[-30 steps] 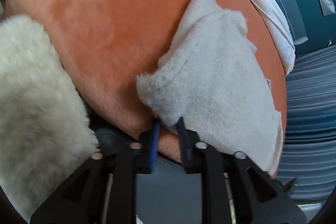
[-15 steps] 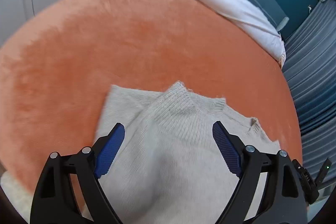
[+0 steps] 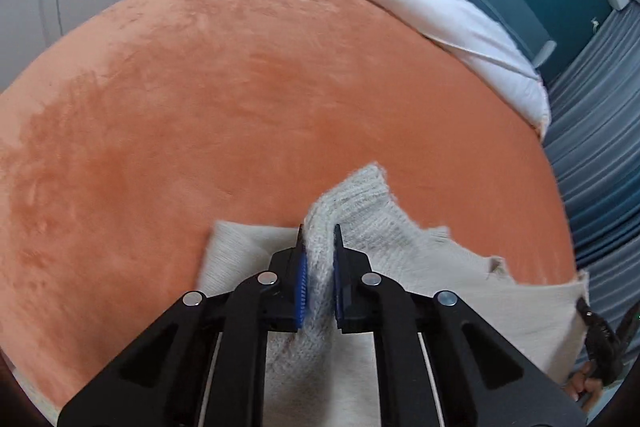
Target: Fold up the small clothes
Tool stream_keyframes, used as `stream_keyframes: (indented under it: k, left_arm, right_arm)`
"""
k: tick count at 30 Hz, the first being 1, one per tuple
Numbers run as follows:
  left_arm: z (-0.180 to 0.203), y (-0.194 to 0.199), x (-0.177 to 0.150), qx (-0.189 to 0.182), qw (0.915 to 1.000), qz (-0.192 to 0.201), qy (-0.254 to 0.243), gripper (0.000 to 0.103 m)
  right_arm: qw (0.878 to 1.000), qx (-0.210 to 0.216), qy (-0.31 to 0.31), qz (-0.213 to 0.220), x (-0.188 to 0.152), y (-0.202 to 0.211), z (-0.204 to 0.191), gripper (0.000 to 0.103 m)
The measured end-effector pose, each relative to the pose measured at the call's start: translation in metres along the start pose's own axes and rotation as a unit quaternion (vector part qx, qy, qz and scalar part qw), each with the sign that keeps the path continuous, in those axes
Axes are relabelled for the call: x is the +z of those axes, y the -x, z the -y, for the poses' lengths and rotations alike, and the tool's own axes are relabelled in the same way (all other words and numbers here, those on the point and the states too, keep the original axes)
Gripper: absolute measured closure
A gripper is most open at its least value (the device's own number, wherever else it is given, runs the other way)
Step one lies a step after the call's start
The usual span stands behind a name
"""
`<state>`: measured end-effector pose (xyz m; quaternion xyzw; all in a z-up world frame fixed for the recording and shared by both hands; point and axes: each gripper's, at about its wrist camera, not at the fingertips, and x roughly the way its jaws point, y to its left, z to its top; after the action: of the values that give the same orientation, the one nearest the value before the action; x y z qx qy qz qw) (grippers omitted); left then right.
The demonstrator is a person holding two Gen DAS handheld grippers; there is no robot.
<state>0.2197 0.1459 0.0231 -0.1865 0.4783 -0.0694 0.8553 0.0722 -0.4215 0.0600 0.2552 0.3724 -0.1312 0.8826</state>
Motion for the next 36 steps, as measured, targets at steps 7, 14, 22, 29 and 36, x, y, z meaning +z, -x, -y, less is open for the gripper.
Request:
stream_keyframes:
  k: [7,14,22,29,36]
  left_arm:
    - [-0.014,-0.041,-0.019,0.039,0.9991,-0.015,-0.008,0.092]
    - [-0.015,-0.038,-0.035,0.030,0.9987,0.024,-0.034,0.086]
    - [0.012,-0.007,-0.040,0.044,0.9957,0.051,-0.063,0.071]
    - [0.066,0.060,-0.120,-0.073,0.9957,0.017,-0.055,0.064]
    - [0.045,0.035,-0.159,-0.044,0.9966,-0.039,-0.057,0.082]
  right_arm:
    - [0.998,-0.030,-0.033,-0.044,-0.021,-0.034,0.033,0.097]
    - [0.997,-0.043,-0.028,-0.059,-0.035,-0.044,0.034,0.091]
    - [0.998,0.020,0.051,-0.038,-0.083,0.025,-0.060,0.082]
    - [0.966,0.163,0.119,-0.160,-0.182,0.005,-0.172,0.082]
    - [0.972,0.102,0.155,-0.143,-0.178,0.011,-0.136,0.103]
